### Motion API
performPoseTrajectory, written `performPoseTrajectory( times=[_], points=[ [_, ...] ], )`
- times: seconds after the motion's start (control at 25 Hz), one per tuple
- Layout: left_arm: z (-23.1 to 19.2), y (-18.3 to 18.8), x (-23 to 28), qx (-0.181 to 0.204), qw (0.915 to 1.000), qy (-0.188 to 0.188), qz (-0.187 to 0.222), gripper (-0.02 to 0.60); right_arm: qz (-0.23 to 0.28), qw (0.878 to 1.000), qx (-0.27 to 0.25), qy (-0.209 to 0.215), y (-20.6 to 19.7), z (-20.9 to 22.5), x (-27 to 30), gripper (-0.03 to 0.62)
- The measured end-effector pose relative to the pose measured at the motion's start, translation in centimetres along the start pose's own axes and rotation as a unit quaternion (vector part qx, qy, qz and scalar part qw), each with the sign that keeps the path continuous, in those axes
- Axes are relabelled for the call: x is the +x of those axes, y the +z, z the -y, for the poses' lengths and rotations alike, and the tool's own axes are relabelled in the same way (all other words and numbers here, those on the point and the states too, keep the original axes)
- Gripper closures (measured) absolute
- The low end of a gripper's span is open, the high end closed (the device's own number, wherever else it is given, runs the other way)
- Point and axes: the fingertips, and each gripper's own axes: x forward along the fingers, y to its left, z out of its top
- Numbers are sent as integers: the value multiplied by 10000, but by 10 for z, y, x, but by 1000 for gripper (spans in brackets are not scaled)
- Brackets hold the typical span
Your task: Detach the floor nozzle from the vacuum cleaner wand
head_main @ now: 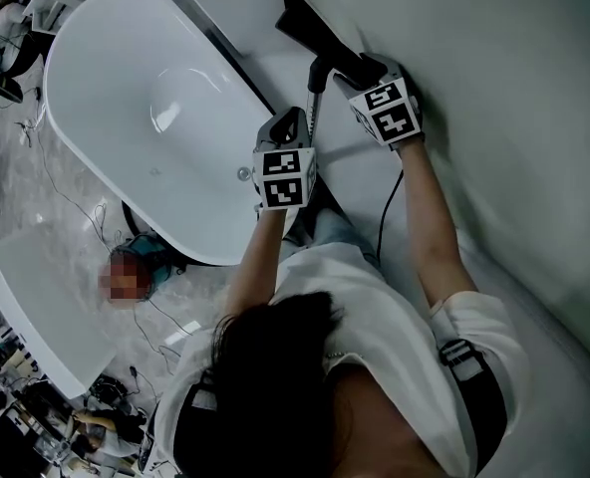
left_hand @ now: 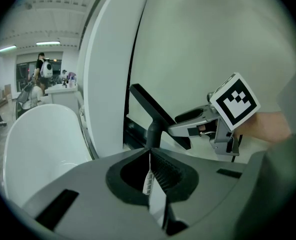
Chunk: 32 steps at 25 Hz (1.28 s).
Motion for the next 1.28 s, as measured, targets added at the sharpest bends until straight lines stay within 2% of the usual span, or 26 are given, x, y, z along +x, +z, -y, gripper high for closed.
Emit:
performPoseTrajectory(
  times=[0.24,0.72,0.96,1.28],
  points=[
    [-3,-1,9,21,10000,12,-87,577,-181,9996,-174,93,-3,6,14,325],
    [-6,15,15,-26,10000,11,47,577,-763,9950,-600,254,-16,12,33,310],
    [-7,8,13,-42,10000,27,2,577,-946,9922,-712,383,-27,7,43,310],
    [-8,3,16,-16,10000,25,-45,577,-854,9924,-800,370,-20,8,57,312]
  ],
)
